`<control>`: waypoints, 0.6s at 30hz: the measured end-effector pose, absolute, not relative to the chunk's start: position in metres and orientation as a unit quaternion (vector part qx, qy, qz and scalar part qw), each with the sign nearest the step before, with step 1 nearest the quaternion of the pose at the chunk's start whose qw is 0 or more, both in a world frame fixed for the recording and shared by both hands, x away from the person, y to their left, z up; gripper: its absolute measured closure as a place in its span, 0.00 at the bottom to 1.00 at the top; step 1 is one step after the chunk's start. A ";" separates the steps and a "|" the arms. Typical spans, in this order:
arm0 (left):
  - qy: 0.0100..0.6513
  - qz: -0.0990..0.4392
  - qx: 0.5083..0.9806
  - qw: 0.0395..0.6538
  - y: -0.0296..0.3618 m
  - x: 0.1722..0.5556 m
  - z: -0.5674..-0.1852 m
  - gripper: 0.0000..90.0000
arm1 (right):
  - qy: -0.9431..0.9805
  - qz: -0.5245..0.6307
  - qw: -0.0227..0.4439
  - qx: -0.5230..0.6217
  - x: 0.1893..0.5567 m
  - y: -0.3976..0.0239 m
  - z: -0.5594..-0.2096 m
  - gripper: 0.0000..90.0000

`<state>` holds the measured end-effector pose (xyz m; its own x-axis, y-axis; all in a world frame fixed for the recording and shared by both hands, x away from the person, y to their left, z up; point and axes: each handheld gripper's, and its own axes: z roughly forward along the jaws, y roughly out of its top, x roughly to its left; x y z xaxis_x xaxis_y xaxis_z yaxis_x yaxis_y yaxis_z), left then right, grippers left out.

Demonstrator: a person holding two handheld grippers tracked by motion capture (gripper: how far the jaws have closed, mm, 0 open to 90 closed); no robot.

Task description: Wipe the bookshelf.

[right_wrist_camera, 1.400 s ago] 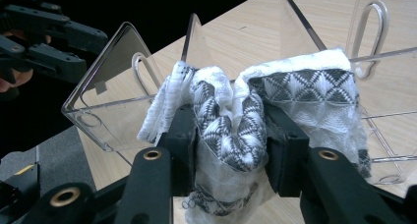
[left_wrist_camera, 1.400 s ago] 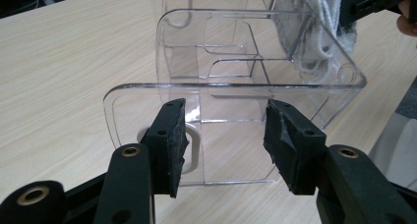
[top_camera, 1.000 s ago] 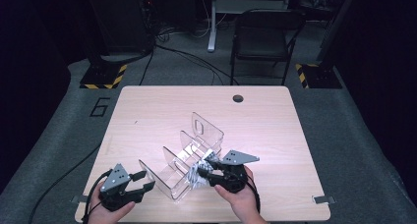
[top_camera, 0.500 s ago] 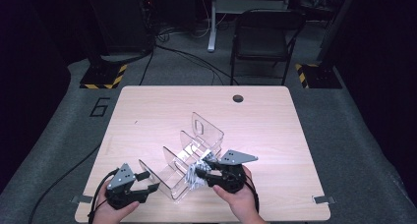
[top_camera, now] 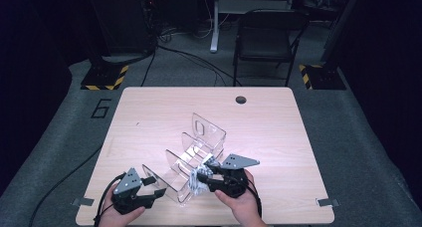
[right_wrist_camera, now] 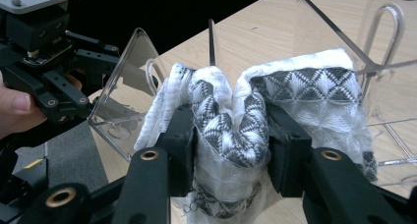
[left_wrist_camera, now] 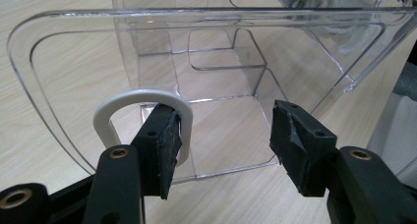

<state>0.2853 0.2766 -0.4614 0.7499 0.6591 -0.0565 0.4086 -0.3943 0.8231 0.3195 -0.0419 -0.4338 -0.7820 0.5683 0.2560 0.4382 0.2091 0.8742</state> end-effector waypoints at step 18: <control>0.314 0.139 0.832 0.436 0.262 0.283 -0.462 0.50 | 0.782 0.546 0.045 0.296 0.304 -0.041 -0.436 0.66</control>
<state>0.2833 0.2617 -0.4621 0.7647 0.6430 -0.0427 0.4009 -0.4228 0.8127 0.3039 -0.0405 -0.4363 -0.8203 0.5132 0.2526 0.4138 0.2275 0.8815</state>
